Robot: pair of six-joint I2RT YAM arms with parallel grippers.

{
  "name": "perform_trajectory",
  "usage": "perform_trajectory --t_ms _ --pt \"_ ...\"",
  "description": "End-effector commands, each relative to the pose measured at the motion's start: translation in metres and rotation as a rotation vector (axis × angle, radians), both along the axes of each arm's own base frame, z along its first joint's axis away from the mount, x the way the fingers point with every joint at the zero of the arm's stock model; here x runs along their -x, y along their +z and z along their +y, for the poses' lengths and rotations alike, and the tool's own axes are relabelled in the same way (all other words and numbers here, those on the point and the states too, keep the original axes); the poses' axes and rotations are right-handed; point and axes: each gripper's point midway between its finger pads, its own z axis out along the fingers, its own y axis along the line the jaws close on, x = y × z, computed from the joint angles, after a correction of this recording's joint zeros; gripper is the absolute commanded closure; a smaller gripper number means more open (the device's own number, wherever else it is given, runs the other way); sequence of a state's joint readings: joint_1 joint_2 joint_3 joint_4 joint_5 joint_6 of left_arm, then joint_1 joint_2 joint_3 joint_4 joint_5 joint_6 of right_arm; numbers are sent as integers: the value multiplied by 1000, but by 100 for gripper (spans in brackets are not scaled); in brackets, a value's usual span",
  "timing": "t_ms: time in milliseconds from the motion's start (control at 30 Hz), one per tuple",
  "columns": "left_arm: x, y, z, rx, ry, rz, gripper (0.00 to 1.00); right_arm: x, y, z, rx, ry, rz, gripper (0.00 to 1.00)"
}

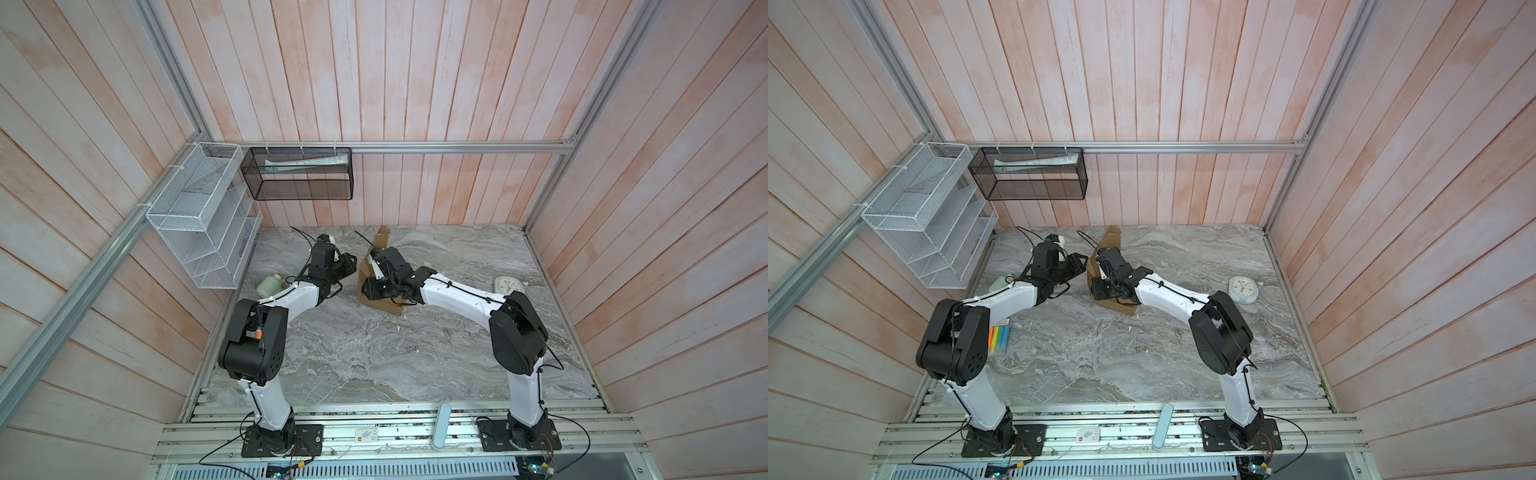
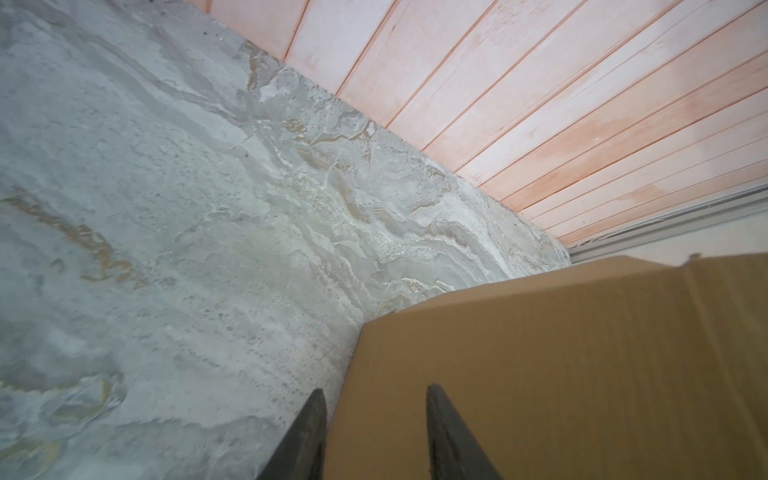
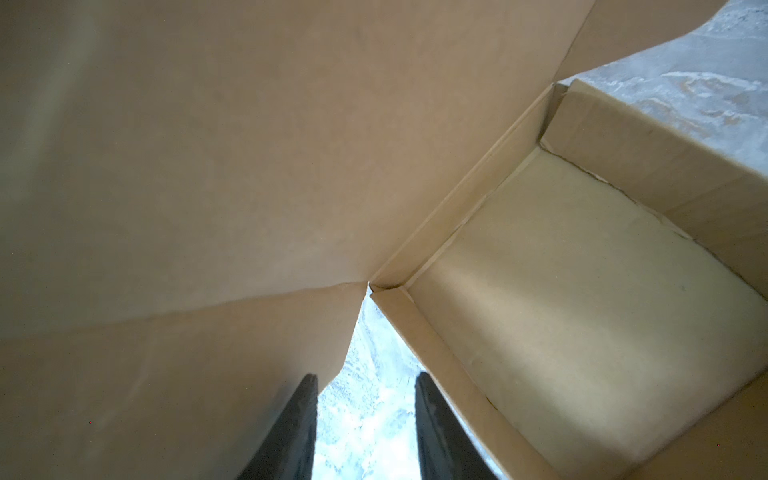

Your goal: Fold the paper box

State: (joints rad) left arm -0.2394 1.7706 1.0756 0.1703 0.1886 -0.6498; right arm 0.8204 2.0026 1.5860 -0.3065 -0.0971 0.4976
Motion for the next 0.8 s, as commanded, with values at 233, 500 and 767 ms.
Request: perform_trajectory --t_ms 233,500,767 --pt "38 18 17 -38 -12 -18 55 -1 17 -20 0 -60 -50 60" --pt "79 32 15 -48 -81 -18 52 -9 30 -27 -20 -75 -78 60" --pt "114 41 -9 -93 -211 -11 52 -19 40 -26 -35 -85 -98 60"
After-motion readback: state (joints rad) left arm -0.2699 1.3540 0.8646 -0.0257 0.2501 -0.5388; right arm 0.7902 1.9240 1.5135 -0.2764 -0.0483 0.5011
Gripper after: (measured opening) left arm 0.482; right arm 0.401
